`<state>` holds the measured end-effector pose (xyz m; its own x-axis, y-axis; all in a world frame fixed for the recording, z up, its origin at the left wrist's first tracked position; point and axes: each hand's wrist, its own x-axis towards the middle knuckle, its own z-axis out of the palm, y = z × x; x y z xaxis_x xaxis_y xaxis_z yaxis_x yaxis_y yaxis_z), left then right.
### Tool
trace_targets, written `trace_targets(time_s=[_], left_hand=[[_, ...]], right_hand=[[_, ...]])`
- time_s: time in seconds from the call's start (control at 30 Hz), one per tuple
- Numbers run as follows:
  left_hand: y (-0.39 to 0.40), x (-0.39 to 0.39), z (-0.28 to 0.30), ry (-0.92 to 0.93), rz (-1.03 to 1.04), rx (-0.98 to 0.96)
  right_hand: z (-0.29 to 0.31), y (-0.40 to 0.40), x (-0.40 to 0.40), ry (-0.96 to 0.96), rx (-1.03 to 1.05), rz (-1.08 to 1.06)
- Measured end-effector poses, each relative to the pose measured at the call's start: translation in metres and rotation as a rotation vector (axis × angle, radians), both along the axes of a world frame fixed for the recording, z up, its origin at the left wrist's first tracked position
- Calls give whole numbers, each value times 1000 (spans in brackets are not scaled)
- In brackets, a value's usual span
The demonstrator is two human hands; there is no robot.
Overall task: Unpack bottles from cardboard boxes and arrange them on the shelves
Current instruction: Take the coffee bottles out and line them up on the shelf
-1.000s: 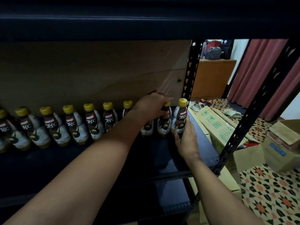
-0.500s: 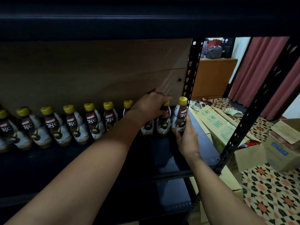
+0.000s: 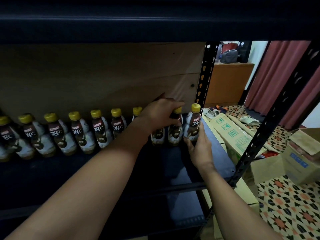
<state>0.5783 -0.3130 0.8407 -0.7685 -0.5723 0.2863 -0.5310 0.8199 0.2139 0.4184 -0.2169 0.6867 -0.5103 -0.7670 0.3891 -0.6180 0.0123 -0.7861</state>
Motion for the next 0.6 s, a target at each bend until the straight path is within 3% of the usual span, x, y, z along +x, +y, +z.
trace_targets(time_s=[0.27,0.6], left_hand=[[-18,24,21,-162,107,91],[-20,27,18,-129,106,120]], right_hand=[[0,1,0,-2,-17,-1],[0,1,1,-11,-21,6]])
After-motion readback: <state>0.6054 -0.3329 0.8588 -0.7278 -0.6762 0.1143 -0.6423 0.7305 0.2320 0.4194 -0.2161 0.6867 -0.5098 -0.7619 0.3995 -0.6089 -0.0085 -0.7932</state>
